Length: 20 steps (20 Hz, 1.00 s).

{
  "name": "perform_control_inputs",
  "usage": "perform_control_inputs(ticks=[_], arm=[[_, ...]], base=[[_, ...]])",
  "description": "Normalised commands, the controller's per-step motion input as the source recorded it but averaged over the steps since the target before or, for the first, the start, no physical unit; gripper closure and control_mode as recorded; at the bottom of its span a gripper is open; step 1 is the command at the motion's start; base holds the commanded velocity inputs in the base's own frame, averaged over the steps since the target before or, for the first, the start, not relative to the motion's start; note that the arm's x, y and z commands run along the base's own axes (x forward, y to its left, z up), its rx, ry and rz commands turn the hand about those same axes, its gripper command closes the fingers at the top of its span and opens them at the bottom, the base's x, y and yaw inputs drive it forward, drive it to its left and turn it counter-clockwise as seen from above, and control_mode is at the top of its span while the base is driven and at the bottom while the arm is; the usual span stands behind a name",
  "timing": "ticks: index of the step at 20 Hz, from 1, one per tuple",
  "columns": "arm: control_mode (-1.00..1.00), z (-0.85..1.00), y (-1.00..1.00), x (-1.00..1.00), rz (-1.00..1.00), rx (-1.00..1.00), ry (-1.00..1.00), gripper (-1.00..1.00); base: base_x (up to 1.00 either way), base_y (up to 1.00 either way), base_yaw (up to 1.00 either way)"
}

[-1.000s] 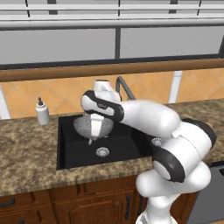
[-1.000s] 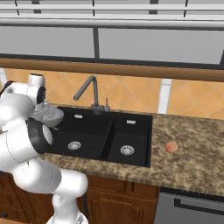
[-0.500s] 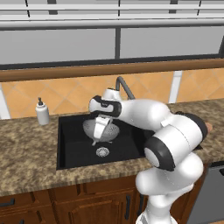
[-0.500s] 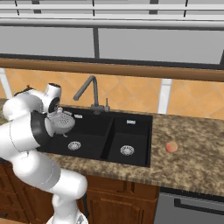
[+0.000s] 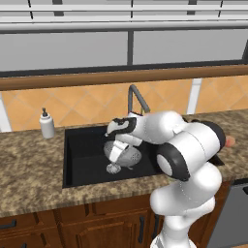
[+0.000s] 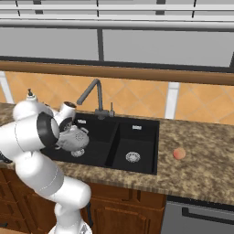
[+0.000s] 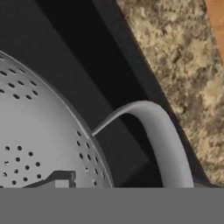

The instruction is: Put the colander in the sink, put the peach in the colander, and turn on the sink faucet and pour water over the colander.

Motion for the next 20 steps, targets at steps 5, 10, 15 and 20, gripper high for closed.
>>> perform_control_inputs(ticks=[5,10,15,20], arm=[[-1.0,-0.2,0.41,0.37,-0.58,-0.3,0.16,1.0],[-1.0,-0.12,0.21,0.46,-0.49,-0.28,0.21,1.0],[-1.0,-0.05,0.1,0.6,-0.37,-0.19,0.24,1.0],[-1.0,-0.03,0.05,0.48,-0.31,-0.18,0.23,1.0]], base=[[0.0,0.0,0.0],[0.0,0.0,0.0],[0.0,0.0,0.0],[0.0,0.0,0.0]])
